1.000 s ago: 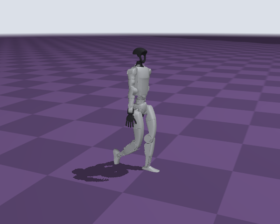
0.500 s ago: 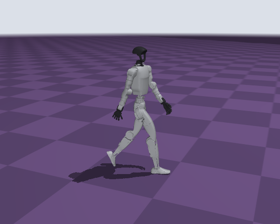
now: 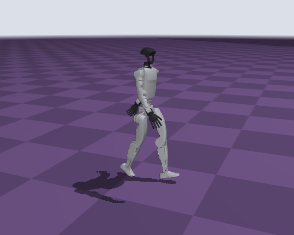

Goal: Walk run

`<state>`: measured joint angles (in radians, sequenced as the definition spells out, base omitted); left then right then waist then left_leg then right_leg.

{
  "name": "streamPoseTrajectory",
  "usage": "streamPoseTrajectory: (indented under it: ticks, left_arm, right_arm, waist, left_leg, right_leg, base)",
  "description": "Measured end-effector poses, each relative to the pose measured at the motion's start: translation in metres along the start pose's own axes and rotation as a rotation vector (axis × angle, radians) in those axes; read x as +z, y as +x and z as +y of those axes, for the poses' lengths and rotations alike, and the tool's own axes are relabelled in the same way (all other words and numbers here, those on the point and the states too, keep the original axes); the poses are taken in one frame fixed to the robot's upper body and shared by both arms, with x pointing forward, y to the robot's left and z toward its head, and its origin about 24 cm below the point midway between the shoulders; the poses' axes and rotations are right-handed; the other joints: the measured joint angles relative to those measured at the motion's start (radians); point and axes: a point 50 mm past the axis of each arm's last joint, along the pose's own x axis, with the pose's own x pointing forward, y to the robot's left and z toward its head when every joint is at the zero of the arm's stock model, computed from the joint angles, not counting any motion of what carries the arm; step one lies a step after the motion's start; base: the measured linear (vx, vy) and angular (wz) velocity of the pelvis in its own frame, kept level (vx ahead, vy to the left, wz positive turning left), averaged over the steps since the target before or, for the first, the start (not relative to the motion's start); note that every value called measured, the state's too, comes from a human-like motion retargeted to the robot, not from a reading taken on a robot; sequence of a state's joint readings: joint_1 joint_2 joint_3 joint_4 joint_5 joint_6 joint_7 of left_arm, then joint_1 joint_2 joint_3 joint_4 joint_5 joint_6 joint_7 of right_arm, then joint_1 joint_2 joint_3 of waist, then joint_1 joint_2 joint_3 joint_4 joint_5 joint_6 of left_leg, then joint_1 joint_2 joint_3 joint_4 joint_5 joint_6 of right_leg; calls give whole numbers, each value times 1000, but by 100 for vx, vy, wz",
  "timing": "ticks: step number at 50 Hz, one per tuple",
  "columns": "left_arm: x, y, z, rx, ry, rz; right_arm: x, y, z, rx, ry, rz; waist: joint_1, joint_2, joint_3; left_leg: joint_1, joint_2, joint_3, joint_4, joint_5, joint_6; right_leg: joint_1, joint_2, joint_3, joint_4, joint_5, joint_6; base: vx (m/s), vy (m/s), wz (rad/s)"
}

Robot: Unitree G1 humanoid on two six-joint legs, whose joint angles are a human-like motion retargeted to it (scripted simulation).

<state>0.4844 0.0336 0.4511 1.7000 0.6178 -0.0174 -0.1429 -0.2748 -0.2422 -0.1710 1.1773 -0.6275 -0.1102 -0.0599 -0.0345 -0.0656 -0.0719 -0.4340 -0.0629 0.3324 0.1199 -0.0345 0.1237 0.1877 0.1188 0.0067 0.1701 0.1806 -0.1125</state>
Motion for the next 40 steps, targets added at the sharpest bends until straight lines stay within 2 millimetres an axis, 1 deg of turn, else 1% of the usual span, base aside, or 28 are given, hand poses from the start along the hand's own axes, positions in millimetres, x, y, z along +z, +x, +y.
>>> streamPoseTrajectory:
  ticks: [2,3,4,5,6,7,8,10,12,14,15,16,18,20,22,23,25,27,28,30,31,32,33,34,35,36,37,40]
  left_arm:
    - [12,-1,5,27,-33,-60]
    - [21,-3,8,37,-58,-98]
    - [34,-5,13,49,-74,-141]
    - [49,-8,18,61,-87,-186]
    - [72,-15,28,89,-83,-245]
    - [96,-24,39,120,-77,-311]
    - [123,-35,50,160,-65,-386]
    - [181,-66,64,228,-25,-564]
    - [236,-104,69,273,31,-778]
    - [281,-148,68,295,90,-989]
    - [299,-171,67,299,119,-1087]
    - [315,-194,66,302,146,-1174]
    - [340,-240,64,314,197,-1332]
    - [356,-279,64,337,240,-1455]
    - [363,-306,63,368,267,-1537]
    - [365,-314,63,384,272,-1568]
    - [366,-321,63,407,263,-1606]
    - [363,-312,63,409,233,-1600]
    - [360,-303,64,401,218,-1580]
    - [350,-272,63,371,205,-1496]
    - [342,-250,63,353,206,-1430]
    - [332,-229,63,335,207,-1360]
    - [321,-206,61,321,209,-1280]
    - [308,-185,62,317,210,-1192]
    - [294,-165,64,316,211,-1100]
    - [277,-145,65,311,213,-1001]
    - [258,-125,66,307,215,-903]
    - [196,-75,61,293,195,-638]
  right_arm:
    - [-30,-11,29,92,54,115]
    - [-47,-20,47,154,69,179]
    - [-63,-30,64,211,80,251]
    - [-80,-41,79,266,88,326]
    - [-96,-54,91,313,99,403]
    - [-112,-69,103,364,109,477]
    - [-127,-85,116,423,119,546]
    - [-155,-120,136,552,121,668]
    - [-177,-158,155,682,100,762]
    - [-196,-196,170,798,63,843]
    - [-204,-216,176,852,43,883]
    - [-212,-233,181,897,28,922]
    - [-223,-266,186,973,7,1000]
    - [-231,-291,190,1031,13,1070]
    - [-235,-310,192,1070,56,1131]
    - [-236,-316,192,1081,86,1157]
    - [-238,-325,192,1083,149,1203]
    - [-238,-322,190,1046,196,1239]
    - [-238,-317,188,1014,215,1249]
    - [-235,-304,187,936,251,1243]
    - [-233,-291,186,891,265,1216]
    - [-230,-276,183,846,278,1183]
    - [-225,-257,177,804,289,1140]
    - [-218,-236,172,769,295,1089]
    - [-209,-214,167,738,300,1035]
    - [-199,-190,160,697,296,969]
    - [-187,-166,152,653,290,898]
    - [-140,-95,118,480,243,645]
  waist:
    - [35,19,-29]
    - [16,22,-42]
    - [-4,6,-38]
    - [-24,-17,-25]
    - [-21,-3,-12]
    - [-19,23,-5]
    - [-19,72,-6]
    - [-18,102,4]
    - [-65,115,13]
    - [-145,133,16]
    - [-179,139,15]
    - [-199,134,13]
    - [-236,119,16]
    - [-272,92,29]
    - [-283,78,34]
    - [-275,79,31]
    - [-276,91,17]
    - [-286,98,-5]
    - [-291,97,-19]
    - [-322,99,-37]
    - [-310,92,-44]
    - [-302,82,-47]
    - [-300,63,-42]
    - [-294,67,-26]
    - [-285,83,-5]
    - [-285,39,-22]
    - [-281,8,-33]
    - [-237,2,-27]
  left_leg:
    - [14,5,-121,30,75,-14]
    - [12,-14,-223,74,45,-6]
    - [30,-48,-274,106,15,-3]
    - [58,-90,-299,131,-16,-2]
    - [107,-57,-220,122,-30,5]
    - [152,-18,-170,107,-42,7]
    - [188,33,-182,78,-49,-3]
    - [249,40,-226,49,-70,-18]
    - [302,31,-263,16,-75,-30]
    - [349,26,-303,-7,-86,-34]
    - [371,19,-326,-16,-94,-33]
    - [395,2,-341,-24,-107,-28]
    - [450,-30,-366,-33,-137,-23]
    - [518,-60,-386,-38,-168,-29]
    - [587,-66,-388,-43,-194,-48]
    - [613,-58,-375,-45,-203,-64]
    - [646,-34,-376,-27,-190,-99]
    - [658,-18,-390,12,-111,-157]
    - [660,-12,-398,37,-40,-198]
    - [668,-1,-462,115,190,-292]
    - [655,-15,-472,180,321,-348]
    - [633,-34,-469,263,437,-385]
    - [592,-63,-437,381,522,-385]
    - [533,-43,-404,551,554,-385]
    - [464,2,-368,748,558,-385]
    - [433,-55,-383,737,555,-385]
    - [397,-86,-380,742,527,-377]
    - [240,-10,-257,820,326,-297]
  right_leg:
    - [-16,4,-18,109,225,33]
    - [-47,10,-8,201,313,50]
    - [-100,-13,-23,366,343,65]
    - [-163,-51,-50,567,343,77]
    - [-199,-85,-104,657,343,62]
    - [-236,-89,-149,709,335,45]
    - [-272,-34,-175,683,312,23]
    - [-366,25,-158,690,232,16]
    - [-460,40,-158,664,146,46]
    - [-552,8,-183,593,46,73]
    - [-594,-19,-193,542,-2,83]
    - [-621,-63,-202,463,-20,102]
    - [-658,-144,-224,285,-29,131]
    - [-679,-203,-222,101,-48,147]
    - [-704,-207,-158,-57,-101,167]
    - [-713,-201,-134,-126,-124,187]
    - [-727,-214,-175,-191,-132,225]
    - [-723,-212,-217,-106,-109,136]
    - [-727,-217,-249,-62,-107,114]
    - [-694,-208,-225,-25,-27,109]
    - [-678,-192,-149,11,-54,95]
    - [-661,-183,-81,47,-86,81]
    - [-642,-188,-31,83,-130,68]
    - [-606,-180,-69,103,-161,53]
    - [-560,-167,-151,113,-184,38]
    - [-523,-198,-136,71,-178,33]
    - [-486,-209,-122,34,-177,25]
    - [-389,-138,-83,-23,-198,-4]
  base:
    - [154,15,-77]
    - [143,14,5]
    - [125,13,52]
    - [116,14,40]
    - [112,14,24]
    - [108,13,14]
    - [93,9,34]
    - [79,4,72]
    - [98,3,168]
    - [117,2,221]
    - [106,2,174]
    - [101,0,135]
    - [111,-5,90]
    - [114,-13,71]
    - [123,-27,25]
    - [122,-34,-6]
    - [101,-32,5]
    - [107,-44,24]
    - [128,-59,44]
    - [125,-60,54]
    - [119,-53,0]
    - [129,-44,-36]
    - [130,-39,-35]
    - [123,-39,-47]
    - [98,-49,-53]
    - [89,-58,-51]
    - [98,-65,-61]
    - [105,-46,-107]
